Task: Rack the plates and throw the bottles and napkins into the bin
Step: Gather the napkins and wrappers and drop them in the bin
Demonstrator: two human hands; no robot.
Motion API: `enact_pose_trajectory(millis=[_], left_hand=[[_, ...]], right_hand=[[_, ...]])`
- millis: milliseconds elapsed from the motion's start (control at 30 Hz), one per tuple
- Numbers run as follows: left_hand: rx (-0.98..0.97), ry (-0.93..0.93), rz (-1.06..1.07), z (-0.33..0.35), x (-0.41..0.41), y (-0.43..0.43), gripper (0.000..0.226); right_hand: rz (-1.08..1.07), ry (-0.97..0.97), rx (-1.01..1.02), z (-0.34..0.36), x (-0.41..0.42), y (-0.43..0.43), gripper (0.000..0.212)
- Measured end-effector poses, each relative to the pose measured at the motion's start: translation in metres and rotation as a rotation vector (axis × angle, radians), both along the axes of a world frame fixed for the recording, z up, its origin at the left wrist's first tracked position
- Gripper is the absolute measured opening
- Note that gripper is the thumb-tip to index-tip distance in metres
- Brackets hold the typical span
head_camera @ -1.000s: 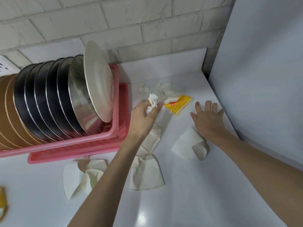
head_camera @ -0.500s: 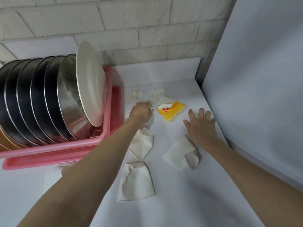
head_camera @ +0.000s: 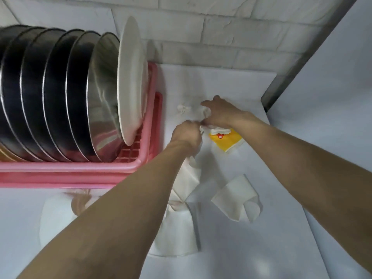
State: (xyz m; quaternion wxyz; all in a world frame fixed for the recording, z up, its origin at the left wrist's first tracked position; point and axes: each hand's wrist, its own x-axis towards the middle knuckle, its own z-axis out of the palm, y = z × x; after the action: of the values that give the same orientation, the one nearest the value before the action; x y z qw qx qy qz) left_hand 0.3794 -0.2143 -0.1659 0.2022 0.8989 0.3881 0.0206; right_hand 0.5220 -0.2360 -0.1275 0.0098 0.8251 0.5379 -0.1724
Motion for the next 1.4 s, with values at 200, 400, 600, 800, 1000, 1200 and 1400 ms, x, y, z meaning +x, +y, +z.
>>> enact_pose_trajectory(millis=[200,400,600,800,1000,1200,1400], left_hand=[[-0.008,-0.027,0.007,-0.002,-0.002,0.002,0.029],[-0.047,-0.033,0.017,-0.003,-0.002,0.002,0.029],[-0.069,-0.033,0.025,-0.004,-0.002,0.003,0.031],[-0.151,-0.028,0.074,0.002,0.000,0.000,0.036],[-0.339,-0.065,0.167,0.020,-0.001,-0.002,0.054],[-0.028,-0.050,0.196,0.049,0.015,0.025,0.042],[0.128,0.269,0.075,0.045,0.025,0.055,0.045]], right_hand=[[-0.042,0.050,0.149,-0.016,0.008,0.008,0.040],[-0.247,0.256,0.453,-0.002,0.027,0.000,0.032],[-0.462,0.454,0.624,0.038,0.028,-0.014,0.039],[-0.622,0.510,0.727,0.061,0.007,-0.045,0.040],[-0.633,0.583,0.686,0.071,-0.007,-0.066,0.039],[-0.648,0.406,0.586,0.056,-0.012,-0.095,0.048],[-0.520,0.437,0.326,0.044,-0.012,-0.138,0.022]])
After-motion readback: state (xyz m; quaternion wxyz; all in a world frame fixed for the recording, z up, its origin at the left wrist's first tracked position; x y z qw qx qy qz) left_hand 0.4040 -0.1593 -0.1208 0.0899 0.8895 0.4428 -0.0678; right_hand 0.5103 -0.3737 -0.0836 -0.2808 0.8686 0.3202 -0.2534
